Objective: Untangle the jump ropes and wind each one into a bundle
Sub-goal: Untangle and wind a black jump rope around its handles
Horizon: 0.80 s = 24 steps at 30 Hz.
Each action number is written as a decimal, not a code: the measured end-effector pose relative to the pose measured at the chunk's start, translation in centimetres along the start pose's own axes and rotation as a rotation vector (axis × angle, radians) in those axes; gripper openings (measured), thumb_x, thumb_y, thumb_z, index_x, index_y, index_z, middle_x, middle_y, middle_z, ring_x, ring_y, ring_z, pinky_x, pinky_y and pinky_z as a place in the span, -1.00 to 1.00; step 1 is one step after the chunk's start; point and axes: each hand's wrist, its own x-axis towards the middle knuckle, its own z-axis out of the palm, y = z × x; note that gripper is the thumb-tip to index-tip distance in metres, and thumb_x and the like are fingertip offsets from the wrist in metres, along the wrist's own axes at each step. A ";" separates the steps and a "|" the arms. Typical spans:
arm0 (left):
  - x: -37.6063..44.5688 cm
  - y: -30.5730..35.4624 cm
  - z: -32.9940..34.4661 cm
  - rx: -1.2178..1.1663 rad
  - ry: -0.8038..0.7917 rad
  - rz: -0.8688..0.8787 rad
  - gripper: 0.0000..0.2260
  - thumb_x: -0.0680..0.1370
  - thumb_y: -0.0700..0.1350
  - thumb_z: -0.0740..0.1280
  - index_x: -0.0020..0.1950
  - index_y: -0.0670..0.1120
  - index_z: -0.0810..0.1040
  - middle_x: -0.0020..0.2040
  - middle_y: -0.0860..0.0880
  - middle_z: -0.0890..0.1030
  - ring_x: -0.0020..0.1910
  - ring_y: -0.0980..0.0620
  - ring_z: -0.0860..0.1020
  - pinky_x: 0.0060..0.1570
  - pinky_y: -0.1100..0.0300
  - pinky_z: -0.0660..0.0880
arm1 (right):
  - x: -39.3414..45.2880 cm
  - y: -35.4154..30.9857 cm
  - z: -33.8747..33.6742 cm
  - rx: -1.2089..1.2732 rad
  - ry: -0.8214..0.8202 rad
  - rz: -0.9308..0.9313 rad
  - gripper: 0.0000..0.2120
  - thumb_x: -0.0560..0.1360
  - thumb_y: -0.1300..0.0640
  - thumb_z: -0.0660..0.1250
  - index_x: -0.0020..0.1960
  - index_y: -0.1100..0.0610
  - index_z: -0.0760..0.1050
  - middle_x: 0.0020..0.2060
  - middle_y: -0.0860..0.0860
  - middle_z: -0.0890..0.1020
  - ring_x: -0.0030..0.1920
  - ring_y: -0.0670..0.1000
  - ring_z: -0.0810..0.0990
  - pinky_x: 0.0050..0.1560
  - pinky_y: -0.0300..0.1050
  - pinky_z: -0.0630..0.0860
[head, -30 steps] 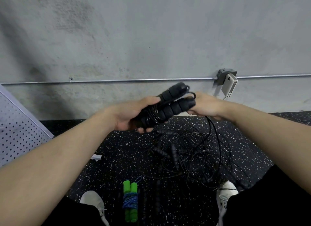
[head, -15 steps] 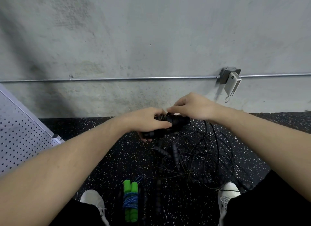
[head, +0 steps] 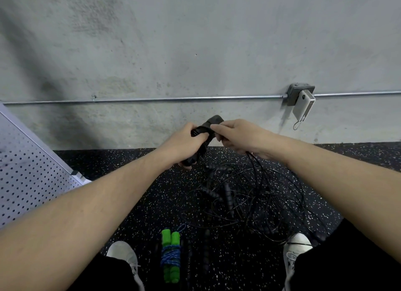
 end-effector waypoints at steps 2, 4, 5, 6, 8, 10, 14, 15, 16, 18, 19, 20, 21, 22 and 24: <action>0.2 0.1 0.1 -0.115 0.022 -0.025 -0.74 0.68 0.10 0.24 0.30 0.01 0.38 0.01 -0.15 0.65 -0.27 -0.11 0.67 -0.32 -0.01 0.66 | -0.1 -0.2 0.4 0.080 -0.021 -0.047 -0.68 0.68 -0.07 0.15 -0.15 0.07 0.46 -0.47 -0.09 0.41 -0.51 -0.11 0.27 -0.51 -0.26 0.21; 0.3 0.3 0.2 -0.227 0.049 -0.050 -0.74 0.68 0.08 0.24 0.31 0.00 0.39 0.01 -0.17 0.67 -0.27 -0.14 0.68 -0.35 0.03 0.63 | -0.1 -0.2 0.7 0.117 -0.029 -0.062 -0.70 0.69 -0.04 0.12 -0.11 0.06 0.47 -0.47 -0.10 0.39 -0.51 -0.12 0.26 -0.50 -0.27 0.20; 0.3 0.3 0.2 -0.280 0.056 -0.064 -0.76 0.67 0.06 0.25 0.29 0.00 0.41 -0.01 -0.18 0.67 -0.28 -0.16 0.68 -0.36 0.04 0.62 | -0.1 -0.2 0.8 0.111 -0.025 -0.059 -0.71 0.70 -0.04 0.11 -0.10 0.06 0.47 -0.49 -0.12 0.38 -0.51 -0.13 0.26 -0.49 -0.27 0.20; 0.3 0.4 0.2 -0.333 0.056 -0.078 -0.78 0.67 0.05 0.26 0.27 0.00 0.42 -0.03 -0.18 0.67 -0.30 -0.17 0.67 -0.37 0.04 0.61 | -0.1 -0.2 0.9 0.097 -0.017 -0.052 -0.71 0.70 -0.03 0.11 -0.10 0.05 0.48 -0.51 -0.14 0.38 -0.51 -0.14 0.27 -0.48 -0.28 0.21; 0.1 0.6 0.2 -0.431 0.049 -0.104 -0.83 0.67 0.03 0.27 0.21 -0.01 0.44 -0.07 -0.18 0.65 -0.33 -0.17 0.67 -0.40 0.07 0.60 | 0.0 -0.1 1.1 0.094 -0.004 -0.041 -0.71 0.69 -0.06 0.11 -0.11 0.02 0.48 -0.53 -0.17 0.39 -0.51 -0.15 0.30 -0.48 -0.29 0.24; -0.1 0.7 0.2 -0.504 0.042 -0.123 -0.81 0.66 0.04 0.27 0.20 -0.04 0.44 -0.09 -0.18 0.65 -0.35 -0.16 0.67 -0.44 0.10 0.58 | 0.0 -0.1 1.2 0.110 0.001 -0.041 -0.69 0.68 -0.09 0.13 -0.15 0.00 0.47 -0.54 -0.17 0.39 -0.51 -0.15 0.30 -0.49 -0.29 0.24; -0.4 0.7 0.2 -0.574 -0.002 -0.140 -0.65 0.65 0.09 0.26 0.31 -0.11 0.45 -0.10 -0.17 0.66 -0.36 -0.12 0.67 -0.46 0.14 0.54 | -0.4 -0.4 0.7 0.118 -0.021 -0.021 -0.64 0.66 -0.16 0.15 -0.21 0.02 0.41 -0.54 -0.13 0.33 -0.53 -0.12 0.26 -0.52 -0.28 0.21; -0.5 0.7 0.2 -0.579 -0.016 -0.141 -0.60 0.64 0.11 0.25 0.34 -0.14 0.47 -0.12 -0.15 0.65 -0.36 -0.10 0.66 -0.47 0.15 0.53 | -0.5 -0.4 0.5 0.114 -0.027 -0.020 -0.63 0.65 -0.18 0.16 -0.23 0.01 0.41 -0.53 -0.12 0.32 -0.53 -0.12 0.25 -0.52 -0.28 0.20; -0.6 0.8 0.3 -0.581 -0.034 -0.140 -0.56 0.64 0.14 0.24 0.35 -0.16 0.50 -0.14 -0.13 0.65 -0.37 -0.09 0.65 -0.47 0.16 0.51 | -0.7 -0.4 0.3 0.107 -0.031 -0.024 -0.62 0.65 -0.19 0.17 -0.25 0.01 0.40 -0.53 -0.12 0.32 -0.52 -0.11 0.25 -0.52 -0.28 0.20; -0.9 1.0 0.4 -0.581 -0.057 -0.125 -0.48 0.61 0.23 0.24 0.33 -0.16 0.54 -0.13 -0.11 0.65 -0.37 -0.06 0.64 -0.47 0.18 0.50 | -1.0 -0.3 0.2 0.094 -0.037 -0.039 -0.60 0.64 -0.20 0.18 -0.29 -0.01 0.40 -0.52 -0.11 0.32 -0.51 -0.10 0.24 -0.51 -0.27 0.20; -1.1 1.1 0.5 -0.584 -0.061 -0.116 -0.44 0.57 0.30 0.27 0.31 -0.13 0.55 -0.11 -0.12 0.66 -0.36 -0.06 0.64 -0.47 0.18 0.50 | -1.1 -0.3 0.2 0.082 -0.033 -0.051 -0.58 0.63 -0.21 0.19 -0.32 -0.02 0.42 -0.53 -0.11 0.32 -0.51 -0.10 0.25 -0.50 -0.27 0.20; -1.2 1.1 0.6 -0.590 -0.060 -0.110 -0.37 0.49 0.38 0.32 0.31 -0.10 0.55 -0.08 -0.13 0.67 -0.36 -0.06 0.64 -0.47 0.18 0.50 | -1.2 -0.2 0.3 0.069 -0.025 -0.065 -0.57 0.62 -0.22 0.20 -0.35 -0.04 0.45 -0.53 -0.13 0.33 -0.52 -0.10 0.26 -0.50 -0.26 0.21; -1.3 1.1 0.5 -0.597 -0.059 -0.104 -0.32 0.41 0.42 0.36 0.31 -0.07 0.54 -0.03 -0.15 0.68 -0.35 -0.07 0.65 -0.46 0.17 0.50 | -1.3 -0.3 0.3 0.060 -0.015 -0.077 -0.56 0.62 -0.22 0.20 -0.37 -0.07 0.47 -0.54 -0.14 0.34 -0.52 -0.10 0.27 -0.49 -0.25 0.22; -1.3 1.1 0.5 -0.602 -0.055 -0.095 -0.31 0.39 0.41 0.39 0.32 -0.05 0.51 0.01 -0.17 0.69 -0.33 -0.09 0.65 -0.46 0.15 0.50 | -1.5 -0.4 0.3 0.061 -0.007 -0.086 -0.55 0.62 -0.22 0.20 -0.37 -0.06 0.46 -0.55 -0.14 0.34 -0.51 -0.09 0.27 -0.48 -0.24 0.22; -1.6 1.3 0.3 -0.616 -0.055 -0.074 -0.45 0.50 0.31 0.40 0.33 -0.04 0.50 0.02 -0.18 0.69 -0.32 -0.11 0.65 -0.46 0.14 0.49 | -1.9 -0.6 0.0 0.061 0.001 -0.103 -0.54 0.62 -0.22 0.20 -0.36 0.00 0.38 -0.55 -0.13 0.33 -0.51 -0.07 0.25 -0.48 -0.23 0.20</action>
